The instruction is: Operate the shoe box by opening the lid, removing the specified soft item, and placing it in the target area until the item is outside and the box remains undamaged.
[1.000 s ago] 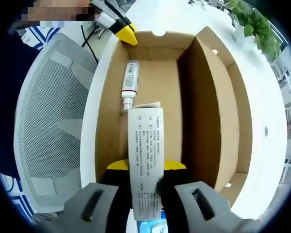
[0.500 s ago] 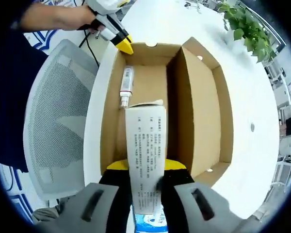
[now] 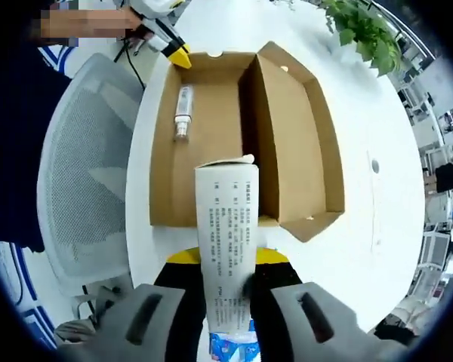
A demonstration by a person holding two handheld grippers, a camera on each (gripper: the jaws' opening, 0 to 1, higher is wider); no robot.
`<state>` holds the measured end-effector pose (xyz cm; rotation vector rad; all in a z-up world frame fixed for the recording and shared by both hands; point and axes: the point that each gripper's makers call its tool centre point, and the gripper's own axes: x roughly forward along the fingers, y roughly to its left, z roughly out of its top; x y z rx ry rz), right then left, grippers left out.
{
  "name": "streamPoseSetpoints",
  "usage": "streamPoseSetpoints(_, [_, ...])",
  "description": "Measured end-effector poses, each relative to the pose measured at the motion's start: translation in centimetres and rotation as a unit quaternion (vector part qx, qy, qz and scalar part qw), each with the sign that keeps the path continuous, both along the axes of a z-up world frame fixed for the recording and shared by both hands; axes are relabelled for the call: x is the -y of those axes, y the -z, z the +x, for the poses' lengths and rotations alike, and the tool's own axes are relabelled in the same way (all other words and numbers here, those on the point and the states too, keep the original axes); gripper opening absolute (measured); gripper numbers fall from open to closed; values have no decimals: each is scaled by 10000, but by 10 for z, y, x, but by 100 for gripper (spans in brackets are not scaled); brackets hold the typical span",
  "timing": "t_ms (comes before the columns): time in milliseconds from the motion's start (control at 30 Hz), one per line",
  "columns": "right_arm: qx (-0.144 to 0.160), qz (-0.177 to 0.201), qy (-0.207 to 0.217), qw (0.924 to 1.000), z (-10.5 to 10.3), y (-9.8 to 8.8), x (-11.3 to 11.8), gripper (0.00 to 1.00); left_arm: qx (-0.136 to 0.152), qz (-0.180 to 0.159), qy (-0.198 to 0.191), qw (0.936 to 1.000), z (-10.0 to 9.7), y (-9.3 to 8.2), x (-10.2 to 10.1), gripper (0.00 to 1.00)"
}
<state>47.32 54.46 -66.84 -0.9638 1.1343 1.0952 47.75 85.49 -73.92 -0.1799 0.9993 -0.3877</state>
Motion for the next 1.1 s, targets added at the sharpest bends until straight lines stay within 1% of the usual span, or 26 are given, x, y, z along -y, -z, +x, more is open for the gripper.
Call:
streamPoseSetpoints(167, [2, -299, 89, 9995, 1, 2, 34, 18, 8, -1, 4, 10000, 0, 0, 0, 7])
streamPoseSetpoints(267, [-1, -469, 99, 9988, 0, 5, 49, 18, 5, 4, 6, 10000, 0, 0, 0, 7])
streamPoseSetpoints(500, [-58, -709, 204, 9973, -3, 10, 81, 18, 5, 28, 24, 10000, 0, 0, 0, 7])
streamPoseSetpoints(600, [-71, -860, 215, 9960, -4, 12, 99, 18, 16, 55, 50, 10000, -1, 0, 1, 7])
streamPoseSetpoints(700, [-155, -921, 354, 9950, -5, 14, 120, 18, 19, 71, 63, 10000, -1, 0, 0, 7])
streamPoseSetpoints(900, [-163, -1159, 514, 9918, -3, 17, 161, 18, 17, 122, 90, 9999, 0, 0, 0, 7])
streamPoseSetpoints(1000, [-165, -1371, 530, 9890, -2, 18, 185, 18, 24, 131, 89, 9999, 0, 0, 0, 7])
streamPoseSetpoints(1100, [-165, -1410, 595, 9881, 0, 18, 199, 18, 22, 135, 102, 9999, 0, 0, 0, 7])
